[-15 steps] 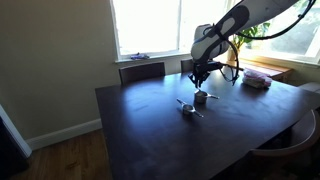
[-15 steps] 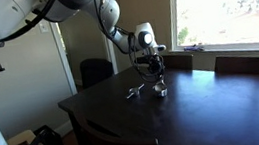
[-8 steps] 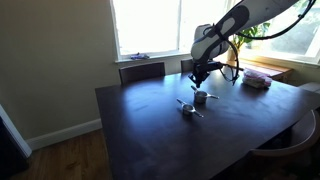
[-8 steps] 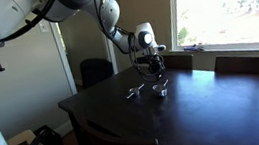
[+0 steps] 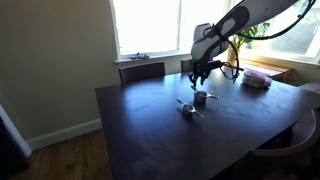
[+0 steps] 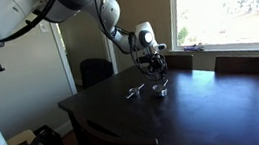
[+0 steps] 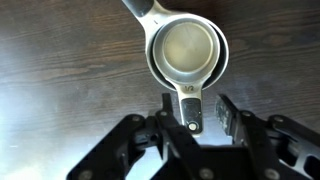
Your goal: Unstack the pots on the table
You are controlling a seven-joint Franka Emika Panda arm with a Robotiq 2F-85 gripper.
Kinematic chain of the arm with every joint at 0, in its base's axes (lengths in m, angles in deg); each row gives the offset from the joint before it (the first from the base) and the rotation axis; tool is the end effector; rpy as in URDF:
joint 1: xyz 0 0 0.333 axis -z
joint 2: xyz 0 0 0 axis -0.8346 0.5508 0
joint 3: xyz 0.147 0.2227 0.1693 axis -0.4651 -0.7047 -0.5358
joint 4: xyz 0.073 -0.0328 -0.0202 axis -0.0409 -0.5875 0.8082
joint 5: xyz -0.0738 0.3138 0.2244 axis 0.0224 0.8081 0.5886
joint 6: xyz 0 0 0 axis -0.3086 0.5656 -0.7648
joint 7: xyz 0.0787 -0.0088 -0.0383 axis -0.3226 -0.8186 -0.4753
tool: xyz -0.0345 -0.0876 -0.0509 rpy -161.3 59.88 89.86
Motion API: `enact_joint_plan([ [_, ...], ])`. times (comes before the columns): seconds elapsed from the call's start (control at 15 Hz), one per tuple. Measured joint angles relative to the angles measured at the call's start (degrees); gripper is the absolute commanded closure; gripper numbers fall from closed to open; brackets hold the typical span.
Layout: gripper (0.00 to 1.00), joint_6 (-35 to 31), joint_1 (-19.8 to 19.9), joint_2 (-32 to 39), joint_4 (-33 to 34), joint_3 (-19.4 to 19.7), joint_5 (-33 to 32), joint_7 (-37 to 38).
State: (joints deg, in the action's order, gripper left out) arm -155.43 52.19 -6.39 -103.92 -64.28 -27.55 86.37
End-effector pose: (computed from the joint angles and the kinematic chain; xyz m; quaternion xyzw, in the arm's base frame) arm 0.7522 -0.0328 0.2034 0.9869 -0.0971 0.0850 0.0965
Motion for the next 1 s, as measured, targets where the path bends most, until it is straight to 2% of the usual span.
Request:
enact_joint_plan([
  [0.2,0.02,0.05,0.0,1.53,1.72,0.15,-1.0,-0.01],
  [0.27,0.0,0.2,0.0,2.32,2.55,0.16,-1.13,-0.01],
  [1.0,0.0,3.84,-0.8,10.61,14.16,1.91,-5.57,-0.09],
])
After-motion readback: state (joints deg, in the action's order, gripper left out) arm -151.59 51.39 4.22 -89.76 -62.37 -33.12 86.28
